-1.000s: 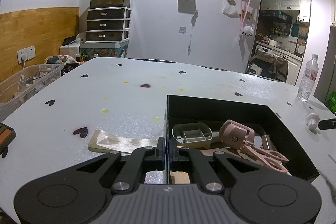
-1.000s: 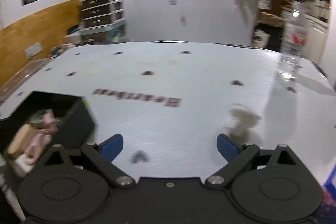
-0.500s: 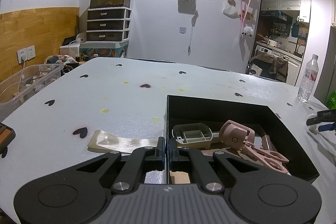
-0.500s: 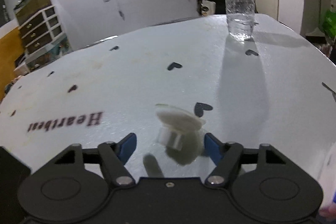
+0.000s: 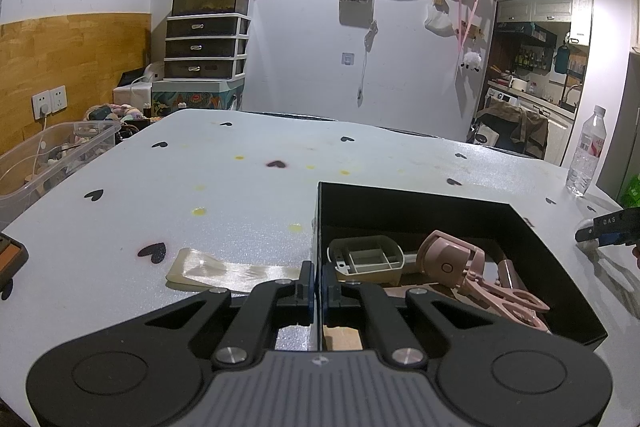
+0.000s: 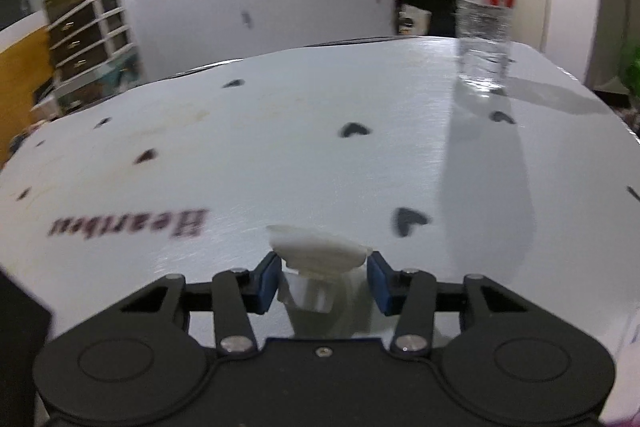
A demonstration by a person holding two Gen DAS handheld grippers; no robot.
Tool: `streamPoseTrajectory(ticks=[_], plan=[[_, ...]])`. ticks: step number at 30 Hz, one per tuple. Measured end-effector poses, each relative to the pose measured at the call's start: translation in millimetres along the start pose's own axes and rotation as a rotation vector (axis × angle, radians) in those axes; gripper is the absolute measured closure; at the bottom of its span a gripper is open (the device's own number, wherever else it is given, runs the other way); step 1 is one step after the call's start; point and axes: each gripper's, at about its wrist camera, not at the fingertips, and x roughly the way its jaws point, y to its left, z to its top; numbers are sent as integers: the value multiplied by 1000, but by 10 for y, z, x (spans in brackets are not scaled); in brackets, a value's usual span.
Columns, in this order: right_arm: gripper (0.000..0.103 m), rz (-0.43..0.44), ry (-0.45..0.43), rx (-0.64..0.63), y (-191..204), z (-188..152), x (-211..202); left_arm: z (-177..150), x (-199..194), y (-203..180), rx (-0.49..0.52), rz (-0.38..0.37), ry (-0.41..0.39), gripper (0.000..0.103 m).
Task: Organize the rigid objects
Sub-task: 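Move the right gripper to the white suction cup and grasp it, then carry the white suction cup into the black box and release it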
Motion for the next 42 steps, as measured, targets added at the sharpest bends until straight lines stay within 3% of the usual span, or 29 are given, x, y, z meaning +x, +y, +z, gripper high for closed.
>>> streamPoseTrajectory(ticks=[7, 14, 19, 24, 29, 34, 38, 42], plan=[[58, 194, -44, -96, 519, -37, -378, -3, -5, 10, -1, -1, -1, 100], [58, 441, -87, -214, 1142, -67, -894, -2, -1, 9, -3, -2, -1, 100], [58, 610, 4, -274, 1595, -181, -1002, 1, -2, 11, -6, -1, -2, 100], [58, 721, 112, -313, 1980, -313, -1016, 3, 4, 3, -7, -2, -2, 100], [58, 782, 213, -324, 2229, -427, -989, 1, 2, 6, -7, -2, -2, 100], [56, 760, 311, -265, 2366, -473, -891, 6, 16, 8, -8, -2, -3, 100], [42, 731, 394, -211, 2383, -514, -786, 12, 25, -4, -9, -4, -1, 100], [38, 716, 403, -200, 2369, -529, -790, 14, 29, -27, -8, -5, -1, 100]])
